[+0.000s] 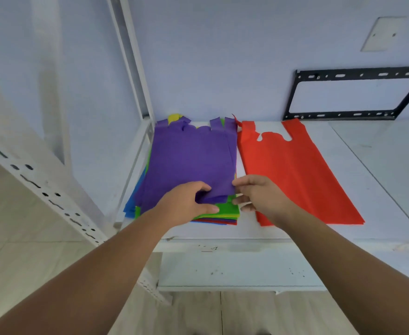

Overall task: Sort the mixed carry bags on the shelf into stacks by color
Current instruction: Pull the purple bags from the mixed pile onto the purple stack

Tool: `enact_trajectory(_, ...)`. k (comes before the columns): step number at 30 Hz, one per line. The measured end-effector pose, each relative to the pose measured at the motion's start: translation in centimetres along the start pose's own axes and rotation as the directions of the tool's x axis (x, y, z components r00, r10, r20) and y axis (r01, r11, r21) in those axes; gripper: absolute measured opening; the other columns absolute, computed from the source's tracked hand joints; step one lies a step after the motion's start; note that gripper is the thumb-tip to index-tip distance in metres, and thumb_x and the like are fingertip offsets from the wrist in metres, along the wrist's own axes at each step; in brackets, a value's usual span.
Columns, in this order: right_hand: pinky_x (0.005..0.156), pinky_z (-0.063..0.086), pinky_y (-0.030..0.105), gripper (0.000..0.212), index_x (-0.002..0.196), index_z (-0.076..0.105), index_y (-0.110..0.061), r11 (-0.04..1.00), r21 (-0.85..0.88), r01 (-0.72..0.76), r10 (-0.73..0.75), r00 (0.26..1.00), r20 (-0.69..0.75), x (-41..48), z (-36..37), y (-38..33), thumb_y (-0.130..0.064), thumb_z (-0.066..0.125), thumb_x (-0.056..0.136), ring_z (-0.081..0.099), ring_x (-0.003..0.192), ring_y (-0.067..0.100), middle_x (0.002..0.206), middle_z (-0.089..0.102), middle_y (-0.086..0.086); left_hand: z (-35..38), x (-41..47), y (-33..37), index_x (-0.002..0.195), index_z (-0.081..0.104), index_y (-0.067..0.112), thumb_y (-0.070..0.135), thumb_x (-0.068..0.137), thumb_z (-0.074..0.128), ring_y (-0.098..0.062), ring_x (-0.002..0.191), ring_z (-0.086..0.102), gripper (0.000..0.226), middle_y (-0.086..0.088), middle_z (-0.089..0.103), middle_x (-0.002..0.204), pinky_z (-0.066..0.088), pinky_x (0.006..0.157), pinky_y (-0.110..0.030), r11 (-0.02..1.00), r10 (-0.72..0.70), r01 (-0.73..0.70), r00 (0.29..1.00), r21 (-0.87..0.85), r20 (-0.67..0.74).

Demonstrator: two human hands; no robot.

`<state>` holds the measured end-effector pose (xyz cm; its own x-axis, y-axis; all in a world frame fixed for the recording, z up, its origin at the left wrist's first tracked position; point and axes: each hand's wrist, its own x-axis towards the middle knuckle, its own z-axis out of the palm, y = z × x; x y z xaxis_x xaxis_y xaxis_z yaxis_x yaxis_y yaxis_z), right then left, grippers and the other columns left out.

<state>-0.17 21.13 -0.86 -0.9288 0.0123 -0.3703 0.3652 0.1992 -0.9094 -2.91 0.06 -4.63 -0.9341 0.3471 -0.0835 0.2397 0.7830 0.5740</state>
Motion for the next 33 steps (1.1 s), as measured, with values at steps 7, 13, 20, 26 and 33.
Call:
enact_trajectory(7, 0.058, 0.047, 0.031, 0.024, 0.100, 0.064, -0.011, 0.989, -0.141, 0.043, -0.065, 0.986, -0.151, 0.0, 0.7, -0.3, -0.001, 0.046, 0.088, 0.058, 0.064, 0.018, 0.085, 0.064, 0.010, -0.5, 0.5, -1.5, 0.118, 0.068, 0.029, 0.054, 0.074, 0.078, -0.004, 0.108, 0.062, 0.052, 0.015, 0.068, 0.114, 0.048, 0.100, -0.031, 0.973, -0.004, 0.013, 0.999, -0.231, 0.042)
enact_trajectory(13, 0.050, 0.045, 0.029, 0.016, 0.083, 0.063, -0.003, 0.999, -0.004, -0.044, 0.043, 0.986, -0.162, 0.4, 1.0, 0.0, 0.001, 0.048, 0.087, 0.053, 0.052, 0.020, 0.071, 0.060, 0.013, -0.8, 0.8, -1.7, 0.111, 0.071, 0.027, 0.053, 0.082, 0.071, -0.003, 0.092, 0.067, 0.039, 0.013, 0.073, 0.099, 0.054, 0.090, -0.036, 0.962, 0.018, 0.002, 0.998, -0.274, 0.068)
enact_trajectory(20, 0.051, 0.048, 0.028, 0.016, 0.096, 0.067, 0.002, 0.981, 0.192, -0.023, 0.058, 0.982, -0.178, 1.1, 1.4, -0.7, -0.007, 0.056, 0.091, 0.059, 0.053, 0.021, 0.078, 0.068, 0.014, -1.4, 1.4, -1.7, 0.117, 0.069, 0.026, 0.053, 0.078, 0.075, -0.002, 0.101, 0.065, 0.048, 0.013, 0.072, 0.110, 0.053, 0.094, -0.032, 0.961, 0.042, -0.008, 0.992, -0.276, 0.120)
enact_trajectory(26, 0.057, 0.038, 0.032, 0.030, 0.090, 0.065, 0.005, 0.902, -0.431, -0.025, -0.053, 0.984, -0.167, 1.8, 1.4, 0.3, -0.023, 0.054, 0.085, 0.043, 0.058, 0.019, 0.065, 0.048, 0.005, -1.9, 1.5, -1.5, 0.119, 0.067, 0.024, 0.049, 0.081, 0.075, -0.005, 0.103, 0.064, 0.046, 0.013, 0.069, 0.112, 0.051, 0.093, -0.029, 0.957, 0.058, -0.024, 0.993, -0.289, 0.107)
enact_trajectory(33, 0.057, 0.042, 0.030, 0.023, 0.083, 0.068, -0.001, 0.955, -0.296, 0.020, -0.133, 0.921, -0.367, 2.5, 0.8, 0.3, -0.020, 0.057, 0.086, 0.050, 0.058, 0.019, 0.069, 0.059, 0.008, -1.8, 1.5, -1.8, 0.078, 0.061, 0.026, 0.047, 0.092, 0.062, -0.006, 0.062, 0.051, 0.025, 0.010, 0.057, 0.065, 0.041, 0.061, -0.030, 0.977, 0.114, -0.112, 0.993, -0.182, 0.002)
